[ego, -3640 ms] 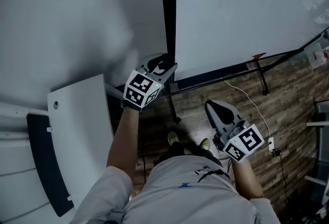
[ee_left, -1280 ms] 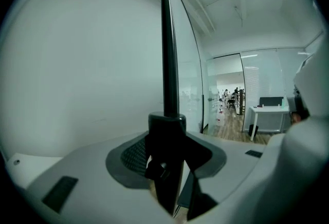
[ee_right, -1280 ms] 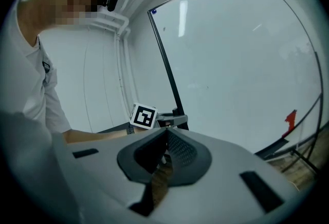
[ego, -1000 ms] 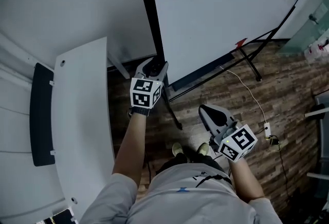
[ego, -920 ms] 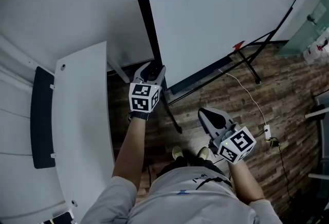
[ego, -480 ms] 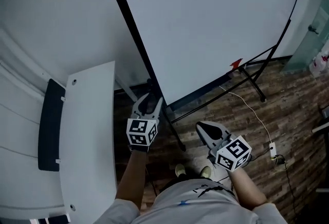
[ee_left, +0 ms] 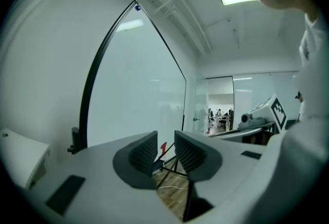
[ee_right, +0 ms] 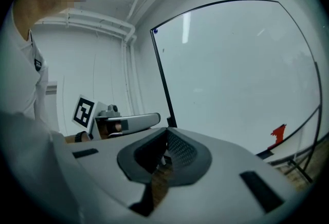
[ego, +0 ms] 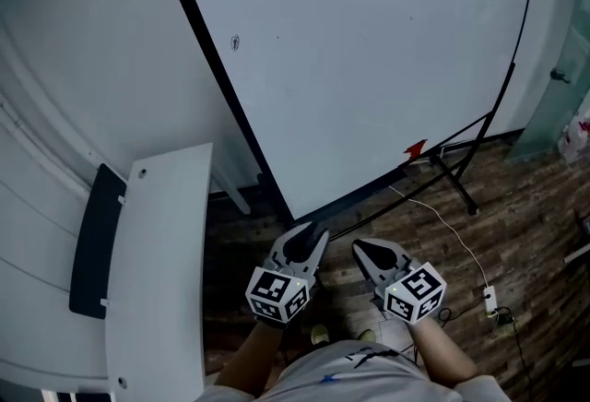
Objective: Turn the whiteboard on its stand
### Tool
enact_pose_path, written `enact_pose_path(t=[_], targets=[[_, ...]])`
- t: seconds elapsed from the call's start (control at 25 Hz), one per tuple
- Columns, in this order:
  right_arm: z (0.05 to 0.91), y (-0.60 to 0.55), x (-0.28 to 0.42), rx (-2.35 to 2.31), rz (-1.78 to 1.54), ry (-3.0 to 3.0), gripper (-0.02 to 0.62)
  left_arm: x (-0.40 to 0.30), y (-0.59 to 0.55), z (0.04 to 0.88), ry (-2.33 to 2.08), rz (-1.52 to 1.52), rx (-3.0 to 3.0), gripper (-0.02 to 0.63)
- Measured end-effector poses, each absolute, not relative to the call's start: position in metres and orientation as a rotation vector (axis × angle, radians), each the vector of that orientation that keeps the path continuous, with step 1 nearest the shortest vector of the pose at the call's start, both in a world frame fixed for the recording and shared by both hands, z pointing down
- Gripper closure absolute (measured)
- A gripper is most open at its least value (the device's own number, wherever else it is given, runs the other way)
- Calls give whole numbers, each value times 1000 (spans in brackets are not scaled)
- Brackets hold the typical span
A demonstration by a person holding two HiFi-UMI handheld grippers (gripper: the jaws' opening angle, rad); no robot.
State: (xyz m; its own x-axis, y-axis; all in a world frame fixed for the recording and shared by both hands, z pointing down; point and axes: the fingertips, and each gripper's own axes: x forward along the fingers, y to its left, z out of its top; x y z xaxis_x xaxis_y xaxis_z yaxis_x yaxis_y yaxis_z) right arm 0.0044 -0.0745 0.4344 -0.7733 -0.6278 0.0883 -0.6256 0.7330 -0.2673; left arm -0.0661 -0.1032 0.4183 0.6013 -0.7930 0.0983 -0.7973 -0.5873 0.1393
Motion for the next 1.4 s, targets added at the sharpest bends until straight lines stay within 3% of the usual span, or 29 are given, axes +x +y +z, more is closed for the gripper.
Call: enact_pose_path(t=[0.44,1.4], targets=[[408,-75,24,-1095,-343,2889,583,-14,-73,393,-1258,-80,2664,591],[416,-62,41,-1178,-372,2881,583,21,-62,405,-1192,-6,2670,594]])
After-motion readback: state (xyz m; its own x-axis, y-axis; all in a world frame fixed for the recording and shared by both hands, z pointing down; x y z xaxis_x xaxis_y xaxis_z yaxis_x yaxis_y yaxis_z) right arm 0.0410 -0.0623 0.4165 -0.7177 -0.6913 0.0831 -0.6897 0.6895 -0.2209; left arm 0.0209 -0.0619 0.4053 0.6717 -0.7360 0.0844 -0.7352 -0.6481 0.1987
